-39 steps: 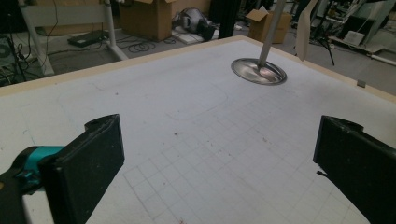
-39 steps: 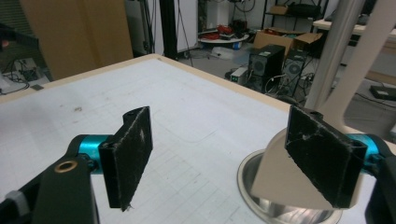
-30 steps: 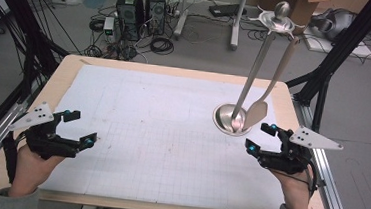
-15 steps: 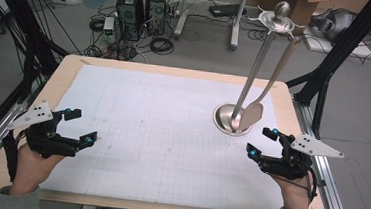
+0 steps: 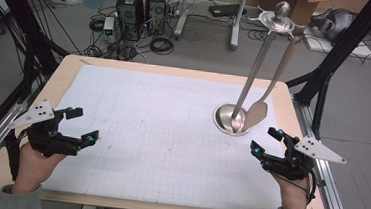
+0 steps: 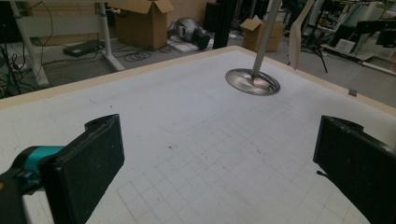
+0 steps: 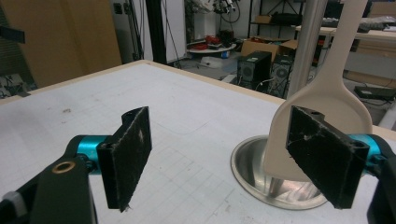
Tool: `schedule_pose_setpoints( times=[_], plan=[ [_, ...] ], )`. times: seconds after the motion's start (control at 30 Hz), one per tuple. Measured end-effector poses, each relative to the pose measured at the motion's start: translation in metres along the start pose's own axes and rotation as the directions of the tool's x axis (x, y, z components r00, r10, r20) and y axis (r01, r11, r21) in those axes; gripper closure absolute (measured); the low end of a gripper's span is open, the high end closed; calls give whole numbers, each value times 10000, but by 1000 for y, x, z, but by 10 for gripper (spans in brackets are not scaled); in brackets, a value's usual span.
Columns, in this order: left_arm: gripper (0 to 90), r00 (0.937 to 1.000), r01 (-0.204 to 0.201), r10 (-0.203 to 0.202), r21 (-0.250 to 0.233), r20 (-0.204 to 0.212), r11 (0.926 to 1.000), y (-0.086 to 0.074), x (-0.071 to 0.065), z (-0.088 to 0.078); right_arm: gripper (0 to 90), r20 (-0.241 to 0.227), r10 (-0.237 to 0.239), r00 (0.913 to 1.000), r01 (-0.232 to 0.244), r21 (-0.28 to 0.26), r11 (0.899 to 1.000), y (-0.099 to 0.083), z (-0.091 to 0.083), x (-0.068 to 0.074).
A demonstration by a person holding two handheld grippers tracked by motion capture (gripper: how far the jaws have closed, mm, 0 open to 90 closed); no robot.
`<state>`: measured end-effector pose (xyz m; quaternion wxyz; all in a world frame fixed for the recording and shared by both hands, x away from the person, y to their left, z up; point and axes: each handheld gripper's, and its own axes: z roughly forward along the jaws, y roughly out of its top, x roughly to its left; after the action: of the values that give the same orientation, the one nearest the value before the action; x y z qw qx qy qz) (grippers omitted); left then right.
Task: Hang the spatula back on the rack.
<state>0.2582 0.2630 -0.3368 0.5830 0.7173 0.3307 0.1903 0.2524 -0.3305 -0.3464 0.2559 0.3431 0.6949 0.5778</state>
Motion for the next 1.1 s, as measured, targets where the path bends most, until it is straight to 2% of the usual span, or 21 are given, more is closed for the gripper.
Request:
schedule_pose_setpoints(
  times=[0.3,0.6,0.73,0.97,1.1],
  plan=[
    [23,10000,30,-30,-80,-6,10000,1,-2,2,216,95,-118,9999,119,-89,9999,2,-3,8],
    [23,9973,428,-434,-110,-599,9990,-2,4,6,215,-108,-48,9999,45,-236,9997,2,1,9],
    [23,9952,540,-551,-150,-809,9984,-3,3,7,215,-138,144,9998,-147,-216,9997,0,4,7],
    [23,9917,707,-698,38,-1080,9975,-7,7,9,214,119,156,9998,-153,-258,9996,-1,5,9],
    [23,9914,780,-765,102,-1059,9969,-8,10,12,211,218,206,9995,-200,-284,9994,-3,8,8]
  ],
)
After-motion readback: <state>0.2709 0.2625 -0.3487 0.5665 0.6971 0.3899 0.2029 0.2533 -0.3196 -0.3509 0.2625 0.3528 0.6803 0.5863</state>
